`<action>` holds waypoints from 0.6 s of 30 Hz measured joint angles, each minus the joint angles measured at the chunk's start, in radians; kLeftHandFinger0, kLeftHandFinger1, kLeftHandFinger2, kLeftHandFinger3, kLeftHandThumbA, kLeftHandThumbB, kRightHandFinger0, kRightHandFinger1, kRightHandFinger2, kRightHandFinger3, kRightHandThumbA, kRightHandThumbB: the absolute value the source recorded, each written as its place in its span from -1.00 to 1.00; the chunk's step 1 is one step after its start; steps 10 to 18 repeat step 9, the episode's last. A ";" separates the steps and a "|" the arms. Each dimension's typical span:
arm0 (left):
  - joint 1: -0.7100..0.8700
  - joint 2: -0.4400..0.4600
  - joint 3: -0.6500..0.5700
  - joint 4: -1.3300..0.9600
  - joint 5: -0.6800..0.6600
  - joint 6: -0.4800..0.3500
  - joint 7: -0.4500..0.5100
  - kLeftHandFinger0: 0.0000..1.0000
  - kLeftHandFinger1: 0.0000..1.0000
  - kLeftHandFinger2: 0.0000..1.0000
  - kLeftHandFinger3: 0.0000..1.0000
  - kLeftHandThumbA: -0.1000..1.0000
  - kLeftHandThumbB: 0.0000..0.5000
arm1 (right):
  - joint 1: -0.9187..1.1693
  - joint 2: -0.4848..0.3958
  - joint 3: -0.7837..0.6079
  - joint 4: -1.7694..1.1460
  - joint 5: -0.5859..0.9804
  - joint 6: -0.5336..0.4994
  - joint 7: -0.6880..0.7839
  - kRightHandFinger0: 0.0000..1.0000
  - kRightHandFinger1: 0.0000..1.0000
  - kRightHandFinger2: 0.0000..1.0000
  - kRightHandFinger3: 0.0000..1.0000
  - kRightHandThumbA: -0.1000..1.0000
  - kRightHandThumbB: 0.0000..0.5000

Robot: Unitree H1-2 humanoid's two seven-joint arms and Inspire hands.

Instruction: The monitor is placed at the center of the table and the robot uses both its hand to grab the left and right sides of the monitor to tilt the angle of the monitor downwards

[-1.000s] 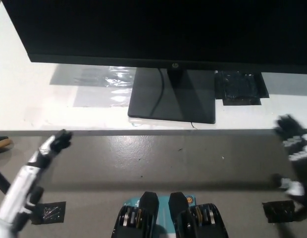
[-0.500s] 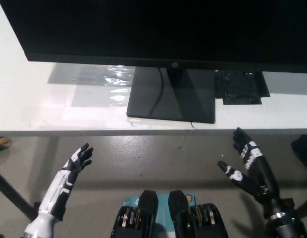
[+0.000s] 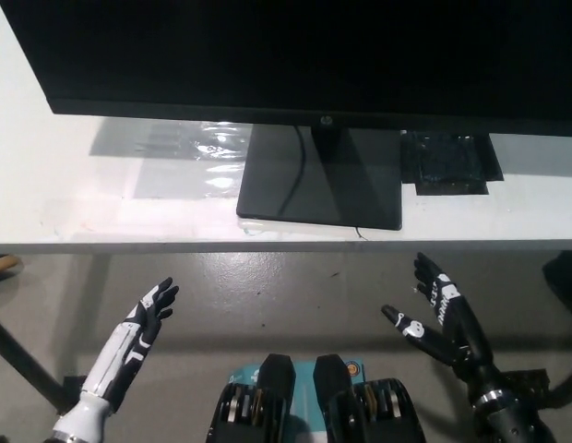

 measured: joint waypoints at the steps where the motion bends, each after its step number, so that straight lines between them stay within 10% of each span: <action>1: 0.000 0.000 0.000 0.001 0.002 -0.001 0.000 1.00 1.00 1.00 1.00 0.92 -0.03 | 0.000 -0.001 0.006 0.001 -0.004 0.000 -0.006 1.00 1.00 1.00 1.00 0.85 0.77; 18: -0.002 0.000 0.000 0.002 0.009 -0.001 0.000 1.00 1.00 1.00 1.00 0.92 -0.03 | 0.000 -0.019 0.038 0.003 -0.025 -0.001 -0.035 1.00 1.00 1.00 1.00 0.85 0.78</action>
